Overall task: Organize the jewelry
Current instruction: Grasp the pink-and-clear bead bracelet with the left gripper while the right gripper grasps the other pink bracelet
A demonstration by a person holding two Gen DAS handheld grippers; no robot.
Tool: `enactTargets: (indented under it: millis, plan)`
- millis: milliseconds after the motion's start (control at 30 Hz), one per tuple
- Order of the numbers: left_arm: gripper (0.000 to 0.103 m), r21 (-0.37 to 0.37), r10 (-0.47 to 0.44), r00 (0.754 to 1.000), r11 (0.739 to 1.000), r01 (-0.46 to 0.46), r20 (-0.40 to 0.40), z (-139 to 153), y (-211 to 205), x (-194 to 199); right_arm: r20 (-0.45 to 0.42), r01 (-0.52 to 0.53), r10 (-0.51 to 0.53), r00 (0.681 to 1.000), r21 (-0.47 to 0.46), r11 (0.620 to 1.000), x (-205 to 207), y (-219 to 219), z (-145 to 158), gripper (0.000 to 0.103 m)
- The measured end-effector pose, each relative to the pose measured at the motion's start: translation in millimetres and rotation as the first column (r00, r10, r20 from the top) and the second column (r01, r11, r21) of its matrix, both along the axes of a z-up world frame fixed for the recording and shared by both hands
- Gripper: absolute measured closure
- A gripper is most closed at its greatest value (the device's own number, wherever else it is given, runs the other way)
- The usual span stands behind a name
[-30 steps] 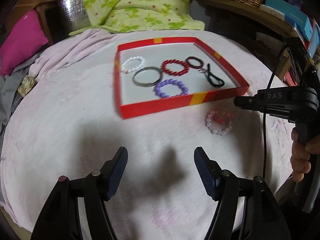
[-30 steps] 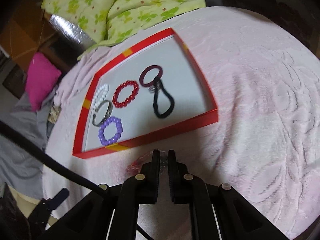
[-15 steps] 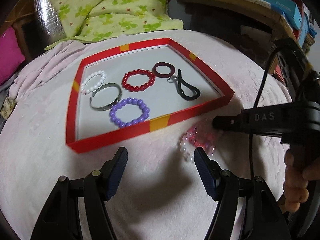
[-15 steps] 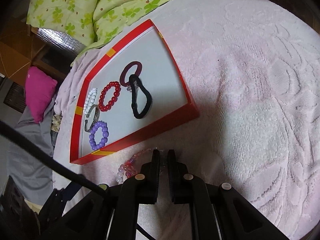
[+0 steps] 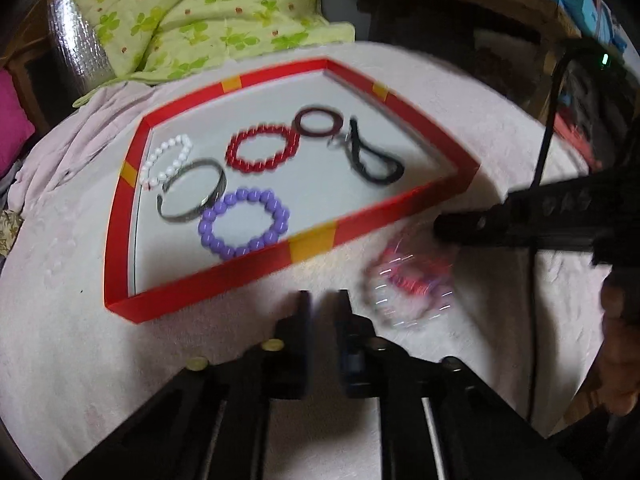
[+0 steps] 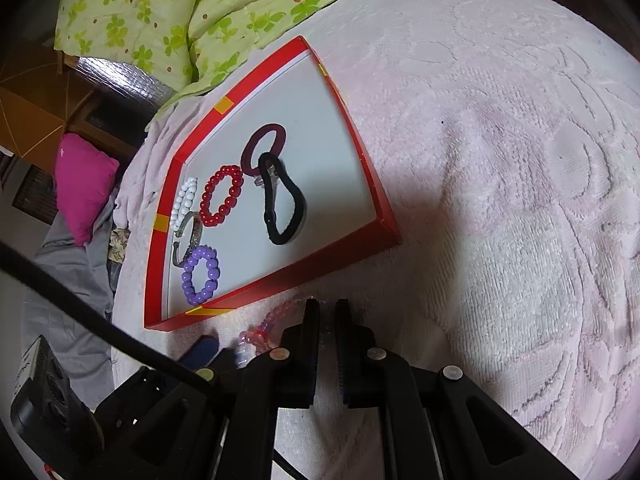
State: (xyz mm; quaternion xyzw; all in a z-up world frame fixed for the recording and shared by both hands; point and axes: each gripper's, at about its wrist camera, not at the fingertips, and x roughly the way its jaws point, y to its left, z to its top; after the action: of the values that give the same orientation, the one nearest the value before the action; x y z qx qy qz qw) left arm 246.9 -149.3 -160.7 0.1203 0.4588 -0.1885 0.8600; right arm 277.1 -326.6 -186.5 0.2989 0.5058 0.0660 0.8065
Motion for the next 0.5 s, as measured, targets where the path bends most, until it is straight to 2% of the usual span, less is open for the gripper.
enactTargets:
  millis: [133, 267, 333, 367, 400, 500]
  plan:
    - [0.093, -0.015, 0.017, 1.000, 1.000, -0.017, -0.001, 3, 15, -4, -0.001, 0.004, -0.004, 1.000, 0.007, 1.000, 0, -1, -1, 0.095]
    - [0.093, -0.078, 0.017, 1.000, 0.997, -0.018, -0.010, 10, 25, -4, -0.002, 0.005, -0.005, 1.000, -0.006, 1.000, 1, 1, 0, 0.095]
    - [0.083, -0.084, 0.011, 1.000, 0.996, -0.011, -0.005, 13, 21, -5, -0.003, 0.007, -0.007, 1.000, -0.006, 1.000, 1, 2, 0, 0.094]
    - [0.067, -0.083, 0.007, 1.000, 0.997, -0.007, 0.000, 14, 18, -5, -0.003, 0.008, -0.008, 1.000, -0.006, 1.000, 1, 2, 0, 0.094]
    - [0.057, -0.085, 0.001, 1.000, 0.996, 0.000, 0.009, 15, 14, -5, -0.002, 0.007, -0.007, 1.000, -0.006, 1.000, 1, 2, 0, 0.094]
    - [0.057, -0.069, -0.043, 0.999, 0.997, 0.045, 0.022, 13, 0, -7, -0.001, 0.006, -0.006, 1.000, 0.005, 1.000, 1, 0, -1, 0.094]
